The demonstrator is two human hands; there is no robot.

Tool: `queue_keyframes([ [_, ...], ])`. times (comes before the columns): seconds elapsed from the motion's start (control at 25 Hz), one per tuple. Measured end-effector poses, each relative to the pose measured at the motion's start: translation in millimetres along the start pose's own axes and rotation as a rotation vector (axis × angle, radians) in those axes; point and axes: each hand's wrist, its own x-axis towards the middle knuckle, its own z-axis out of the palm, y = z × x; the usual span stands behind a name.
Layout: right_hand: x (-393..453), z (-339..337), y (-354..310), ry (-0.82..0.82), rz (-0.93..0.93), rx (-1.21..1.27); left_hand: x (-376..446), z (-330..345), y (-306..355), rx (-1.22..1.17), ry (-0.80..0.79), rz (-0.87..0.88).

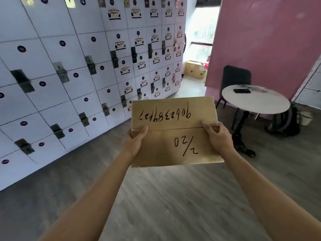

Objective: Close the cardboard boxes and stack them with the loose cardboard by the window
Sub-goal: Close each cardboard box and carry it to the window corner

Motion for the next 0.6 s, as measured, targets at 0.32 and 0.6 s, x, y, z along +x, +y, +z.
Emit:
queue_keyframes([
  [0.32,199.6,86.5,-36.5,-0.034,-0.037,-0.005,202.2,22.2,52.4,-0.004,0.022,0.007],
  [0.6,362.2,202.8,-84.6,-0.067,-0.056,0.028,390.5,-13.8,86.6,0.098,0.143,0.068],
])
